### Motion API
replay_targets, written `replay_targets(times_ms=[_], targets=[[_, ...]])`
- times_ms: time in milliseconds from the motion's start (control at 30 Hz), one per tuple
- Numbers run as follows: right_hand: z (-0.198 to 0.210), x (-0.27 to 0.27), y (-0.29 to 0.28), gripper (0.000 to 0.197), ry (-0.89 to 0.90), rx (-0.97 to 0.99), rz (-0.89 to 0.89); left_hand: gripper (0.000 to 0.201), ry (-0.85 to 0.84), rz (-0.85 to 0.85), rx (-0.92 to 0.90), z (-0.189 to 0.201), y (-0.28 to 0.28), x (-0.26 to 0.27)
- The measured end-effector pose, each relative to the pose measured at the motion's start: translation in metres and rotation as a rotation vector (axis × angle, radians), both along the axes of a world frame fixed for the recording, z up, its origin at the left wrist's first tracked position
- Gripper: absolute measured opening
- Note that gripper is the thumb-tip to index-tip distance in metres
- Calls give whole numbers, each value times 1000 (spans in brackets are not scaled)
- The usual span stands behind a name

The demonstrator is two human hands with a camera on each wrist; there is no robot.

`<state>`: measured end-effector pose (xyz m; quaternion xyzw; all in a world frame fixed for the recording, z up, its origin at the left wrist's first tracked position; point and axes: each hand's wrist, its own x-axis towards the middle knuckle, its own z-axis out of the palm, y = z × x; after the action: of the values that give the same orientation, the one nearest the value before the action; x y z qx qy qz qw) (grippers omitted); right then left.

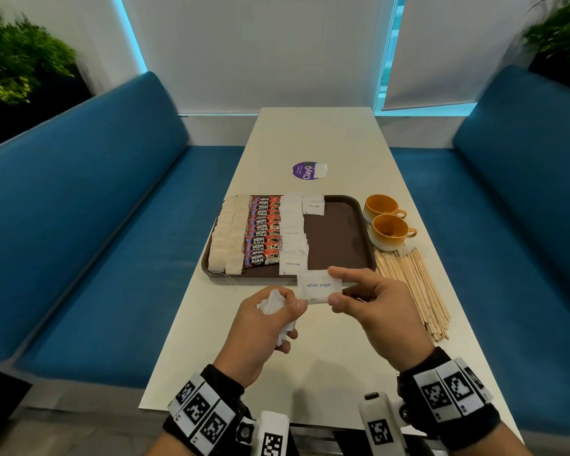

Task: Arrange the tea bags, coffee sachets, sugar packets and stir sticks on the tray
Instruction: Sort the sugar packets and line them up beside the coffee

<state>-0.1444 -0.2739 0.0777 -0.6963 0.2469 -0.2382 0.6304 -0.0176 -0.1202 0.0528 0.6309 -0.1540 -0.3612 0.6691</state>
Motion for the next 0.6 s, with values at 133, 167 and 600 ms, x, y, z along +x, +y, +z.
replay_targets(times_ms=[133,167,600], targets=[[0,-1,-3,37,12,-6,16,30,93,46,-29,2,0,5],[1,-1,-3,37,19,-11,31,35,115,32,-29,4,0,6],[-7,15,-13,36,61,-2,86,15,207,84,-49,5,-27,26]])
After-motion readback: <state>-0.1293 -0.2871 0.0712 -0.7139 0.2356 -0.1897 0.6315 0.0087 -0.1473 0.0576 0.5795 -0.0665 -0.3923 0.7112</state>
